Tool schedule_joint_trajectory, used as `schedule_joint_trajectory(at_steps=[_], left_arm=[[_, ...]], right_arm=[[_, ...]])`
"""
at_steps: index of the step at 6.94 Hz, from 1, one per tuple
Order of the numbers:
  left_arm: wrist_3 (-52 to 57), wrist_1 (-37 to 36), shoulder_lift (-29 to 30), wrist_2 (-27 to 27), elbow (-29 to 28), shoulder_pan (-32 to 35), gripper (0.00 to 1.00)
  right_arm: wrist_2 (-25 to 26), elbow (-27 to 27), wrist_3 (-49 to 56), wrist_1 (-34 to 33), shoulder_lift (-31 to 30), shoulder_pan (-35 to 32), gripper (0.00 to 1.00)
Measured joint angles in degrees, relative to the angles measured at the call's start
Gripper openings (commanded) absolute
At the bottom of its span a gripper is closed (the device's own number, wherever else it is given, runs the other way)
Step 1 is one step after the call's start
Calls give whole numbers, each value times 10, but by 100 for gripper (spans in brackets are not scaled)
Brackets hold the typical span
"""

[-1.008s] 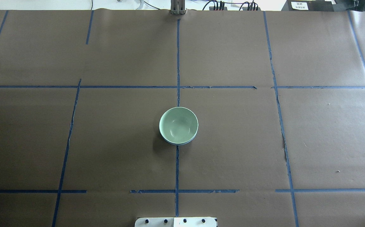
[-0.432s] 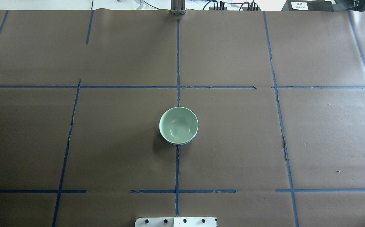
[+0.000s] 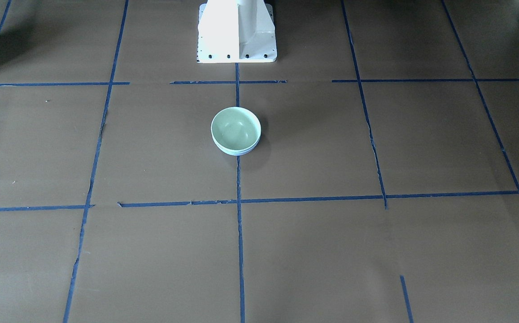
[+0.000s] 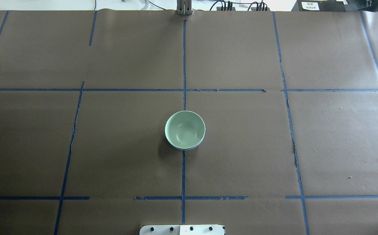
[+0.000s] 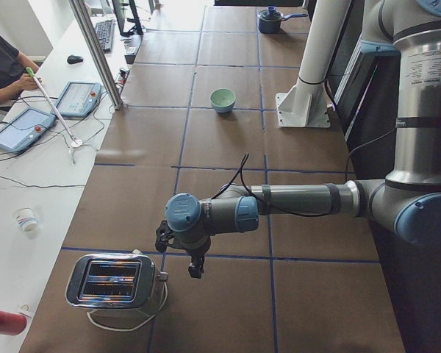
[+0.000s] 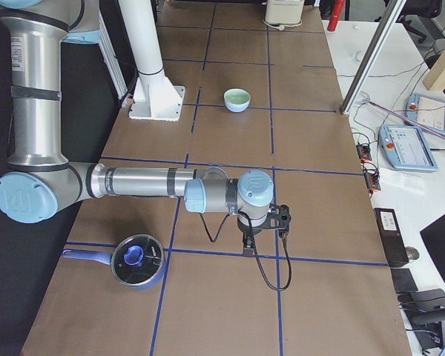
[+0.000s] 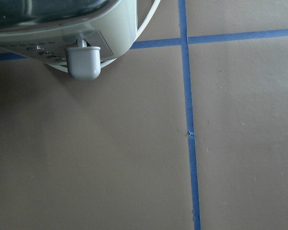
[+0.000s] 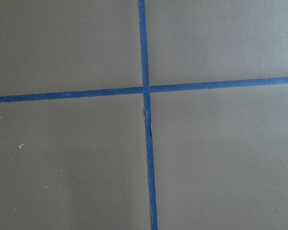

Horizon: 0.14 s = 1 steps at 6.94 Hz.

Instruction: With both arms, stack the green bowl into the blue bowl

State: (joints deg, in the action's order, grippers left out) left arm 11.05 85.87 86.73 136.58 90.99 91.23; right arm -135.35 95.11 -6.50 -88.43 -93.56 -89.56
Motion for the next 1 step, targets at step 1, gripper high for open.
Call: schedule_joint_trajectory(at_steps=[1], left_arm=[[0,0,1,0,2,0,100]], right_arm=[[0,0,0,0,1,0,100]])
